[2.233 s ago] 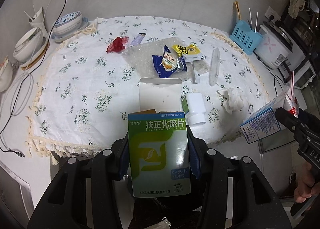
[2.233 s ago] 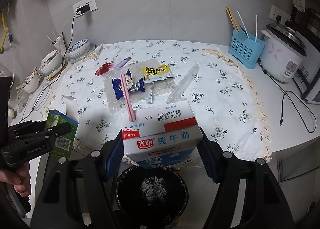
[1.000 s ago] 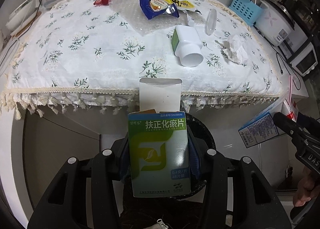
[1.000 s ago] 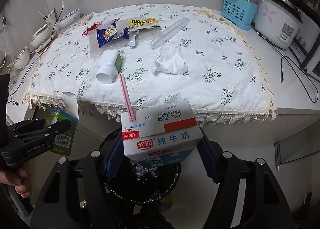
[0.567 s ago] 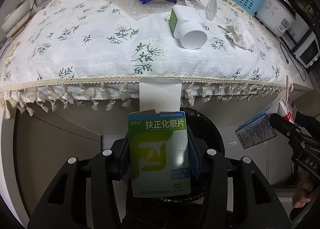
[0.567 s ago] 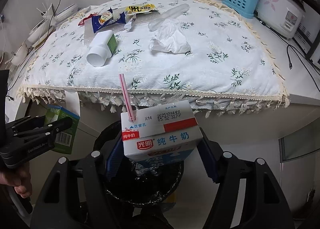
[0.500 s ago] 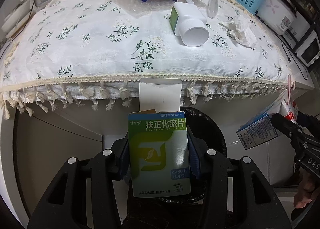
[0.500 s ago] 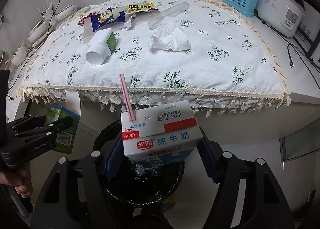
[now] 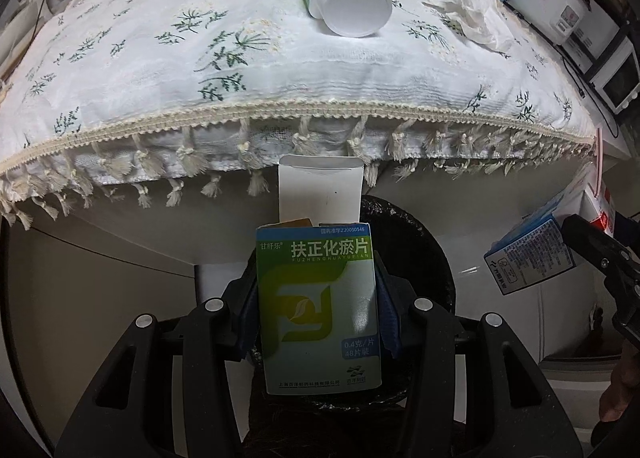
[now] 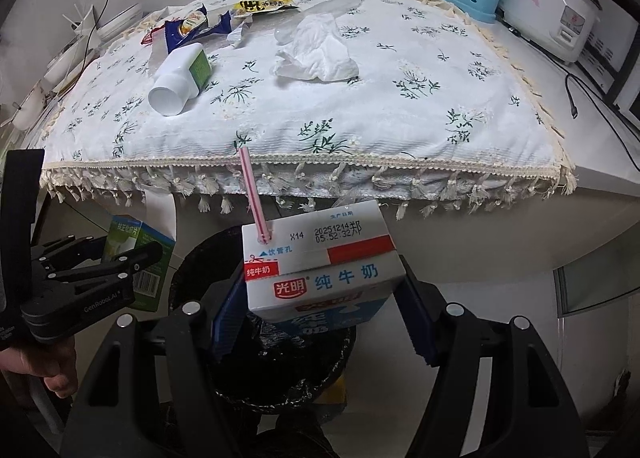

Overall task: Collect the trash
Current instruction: 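Open left tool over the black bin to drop the medicine box, then open right tool over the black bin to drop the milk carton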

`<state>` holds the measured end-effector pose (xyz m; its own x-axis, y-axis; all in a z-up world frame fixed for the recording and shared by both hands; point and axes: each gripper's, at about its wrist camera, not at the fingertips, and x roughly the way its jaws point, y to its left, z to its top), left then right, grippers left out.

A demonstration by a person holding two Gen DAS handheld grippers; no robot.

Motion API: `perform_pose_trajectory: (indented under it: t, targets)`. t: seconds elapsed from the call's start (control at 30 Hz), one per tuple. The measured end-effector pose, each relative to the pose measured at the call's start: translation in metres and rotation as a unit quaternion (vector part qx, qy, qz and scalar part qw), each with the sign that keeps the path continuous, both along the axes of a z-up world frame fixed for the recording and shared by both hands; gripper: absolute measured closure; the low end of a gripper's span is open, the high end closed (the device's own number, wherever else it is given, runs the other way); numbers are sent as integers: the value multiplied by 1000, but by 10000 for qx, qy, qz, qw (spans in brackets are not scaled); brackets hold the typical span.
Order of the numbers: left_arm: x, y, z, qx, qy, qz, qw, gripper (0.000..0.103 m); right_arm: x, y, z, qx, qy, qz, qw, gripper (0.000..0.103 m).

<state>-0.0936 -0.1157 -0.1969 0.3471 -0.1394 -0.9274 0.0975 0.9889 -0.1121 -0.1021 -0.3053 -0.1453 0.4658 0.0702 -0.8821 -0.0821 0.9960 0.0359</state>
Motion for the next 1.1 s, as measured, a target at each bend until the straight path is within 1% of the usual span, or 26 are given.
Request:
perform_pose_trajectory:
  t: [0.1, 0.17, 0.23, 0.5, 0.63, 0.73, 0.77, 0.8, 0.87, 0.93, 0.97, 1.03, 1.07, 1.1]
  targets:
    - [-3, -12, -8, 47, 4, -124, 9999, 56, -5, -7, 0, 67, 22, -109, 9999, 38]
    - [-2, -19, -14, 42, 79, -174, 9998, 56, -8, -13, -1, 124, 63, -198, 9997, 38]
    - [-3, -26, -20, 18, 159, -219, 9996, 56, -11, -18, -3, 118, 103, -255, 9996, 38]
    - [0, -55, -36, 54, 259, -550, 9981, 56, -20, -34, -12, 48, 255, -453, 9986, 38]
    - [-1, -61, -40, 41, 271, -606, 9978, 56, -20, -35, -14, 9, 291, -468, 9985, 38]
    - [0, -64, -43, 22, 288, -517, 9982, 54, -18, -34, -14, 5, 297, -465, 9985, 38]
    - [1, -63, -44, 14, 297, -474, 9984, 50, -18, -33, -15, 12, 298, -459, 9985, 38]
    - [2, -62, -44, 30, 273, -429, 9987, 43, -17, -31, -15, 9, 302, -447, 9985, 38]
    - [4, -52, -40, 47, 218, -362, 9991, 39, -15, -28, -17, 3, 317, -436, 9985, 38]
    - [6, -43, -37, 1, 181, -255, 9995, 33, -13, -24, -18, 26, 341, -400, 9986, 38]
    - [8, -38, -35, 4, 151, -205, 9997, 28, -12, -22, -20, 29, 352, -379, 9987, 38]
    - [8, -31, -32, 39, 101, -132, 9999, 24, -11, -18, -22, 36, 369, -331, 9988, 38]
    - [8, -28, -31, 65, 89, -91, 9999, 19, -10, -15, -23, 40, 385, -304, 9988, 38]
    - [7, -24, -30, 92, 58, -33, 9999, 16, -9, -12, -25, 48, 399, -272, 9988, 38]
